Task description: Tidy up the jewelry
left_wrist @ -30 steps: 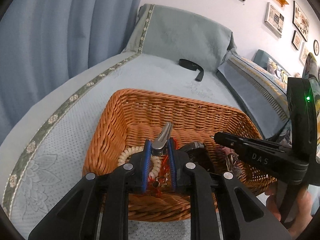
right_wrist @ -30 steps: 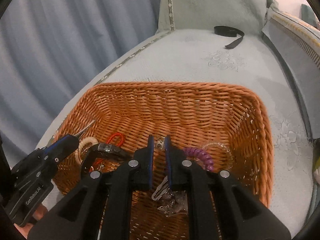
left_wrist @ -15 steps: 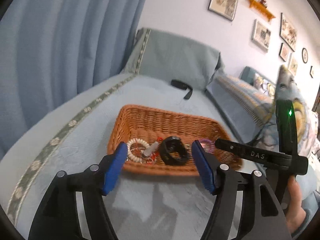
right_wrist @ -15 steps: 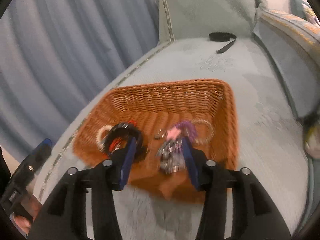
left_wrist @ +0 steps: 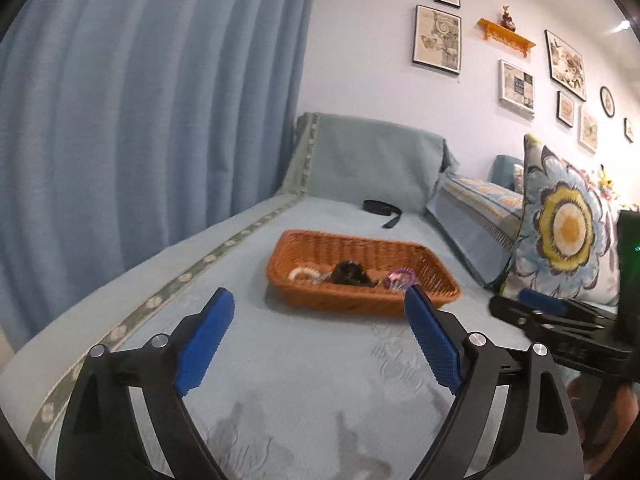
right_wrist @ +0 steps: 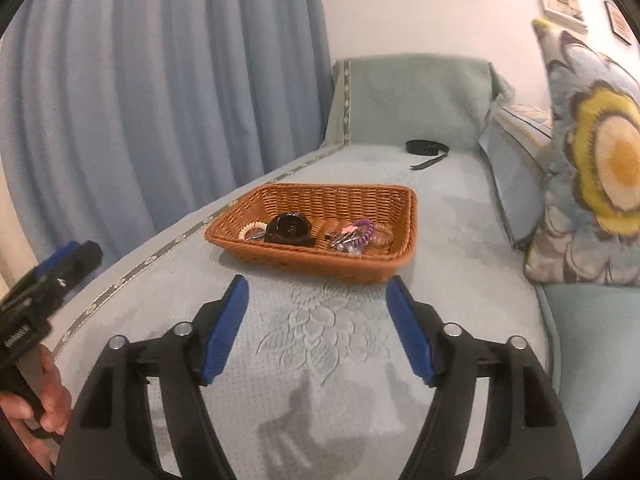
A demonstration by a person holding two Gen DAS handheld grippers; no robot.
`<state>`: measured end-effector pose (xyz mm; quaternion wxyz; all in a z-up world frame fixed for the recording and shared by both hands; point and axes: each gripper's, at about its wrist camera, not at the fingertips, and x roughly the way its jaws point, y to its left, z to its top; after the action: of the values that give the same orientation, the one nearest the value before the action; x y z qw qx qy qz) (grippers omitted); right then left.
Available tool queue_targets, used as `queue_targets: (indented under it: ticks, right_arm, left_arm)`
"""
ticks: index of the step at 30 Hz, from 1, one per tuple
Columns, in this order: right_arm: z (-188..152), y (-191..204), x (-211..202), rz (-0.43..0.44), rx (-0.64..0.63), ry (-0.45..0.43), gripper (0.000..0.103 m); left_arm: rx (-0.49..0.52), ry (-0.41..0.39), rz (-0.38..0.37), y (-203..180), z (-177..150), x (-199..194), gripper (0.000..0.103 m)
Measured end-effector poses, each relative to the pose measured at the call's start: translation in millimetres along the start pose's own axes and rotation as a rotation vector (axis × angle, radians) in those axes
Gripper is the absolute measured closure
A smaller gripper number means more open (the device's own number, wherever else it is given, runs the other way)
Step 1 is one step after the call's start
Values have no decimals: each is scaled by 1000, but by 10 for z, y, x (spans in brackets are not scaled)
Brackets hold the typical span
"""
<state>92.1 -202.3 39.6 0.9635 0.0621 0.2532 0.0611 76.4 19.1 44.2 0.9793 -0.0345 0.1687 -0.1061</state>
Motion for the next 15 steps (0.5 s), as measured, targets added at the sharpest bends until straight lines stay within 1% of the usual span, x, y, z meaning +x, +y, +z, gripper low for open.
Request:
queue_targets:
  ticks: [3,4,8,11,15]
  right_arm:
    - [-166,6,-49,-28,6,-37,33]
    - [-217,4,-55,-40,3,-46,33]
    - [-421,-26,-23,-66,0,-55,33]
    - [-516,-61,19,-76,5,-65,33]
    - [-567,-92,22,-71,11,-74,33]
  left_arm:
    - [6,-13,32,30,-133,-54,18]
    - [9,-24,53,26,-185,-63,18]
    - [1,-50,87,41,-337,-20,18]
    - [3,-40,95,31,-464,46,18]
    - [49,-30,100,-53,-499,97,18]
